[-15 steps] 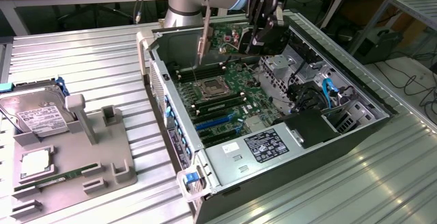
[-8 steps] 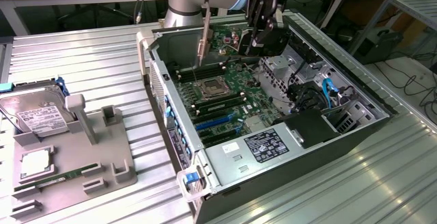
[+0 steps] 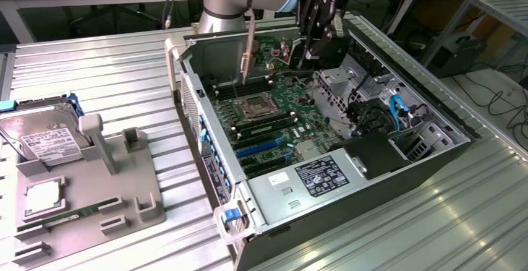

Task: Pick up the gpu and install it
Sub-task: 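Insert the gpu into the slot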

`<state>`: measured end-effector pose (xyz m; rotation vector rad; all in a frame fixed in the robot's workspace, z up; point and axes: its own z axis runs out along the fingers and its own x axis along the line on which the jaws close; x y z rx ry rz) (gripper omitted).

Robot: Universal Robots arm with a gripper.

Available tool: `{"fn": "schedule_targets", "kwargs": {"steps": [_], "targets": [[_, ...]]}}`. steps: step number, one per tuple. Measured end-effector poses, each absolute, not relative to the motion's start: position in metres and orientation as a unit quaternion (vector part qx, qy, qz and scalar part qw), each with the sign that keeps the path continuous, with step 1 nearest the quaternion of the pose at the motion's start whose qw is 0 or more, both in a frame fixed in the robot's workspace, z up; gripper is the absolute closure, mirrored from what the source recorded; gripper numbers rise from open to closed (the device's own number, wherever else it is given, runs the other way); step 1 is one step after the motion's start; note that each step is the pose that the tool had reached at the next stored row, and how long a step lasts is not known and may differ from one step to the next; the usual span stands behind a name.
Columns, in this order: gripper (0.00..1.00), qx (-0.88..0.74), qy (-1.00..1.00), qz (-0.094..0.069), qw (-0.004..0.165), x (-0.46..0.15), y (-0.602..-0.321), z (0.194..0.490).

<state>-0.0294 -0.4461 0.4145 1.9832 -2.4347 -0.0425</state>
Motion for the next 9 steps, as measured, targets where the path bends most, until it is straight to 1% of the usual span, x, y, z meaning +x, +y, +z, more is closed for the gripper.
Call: {"fn": "schedule_targets", "kwargs": {"steps": [9], "targets": [[0.72, 0.633, -0.774, -0.014, 0.001, -0.0294, -0.4467, 0.411]]}}
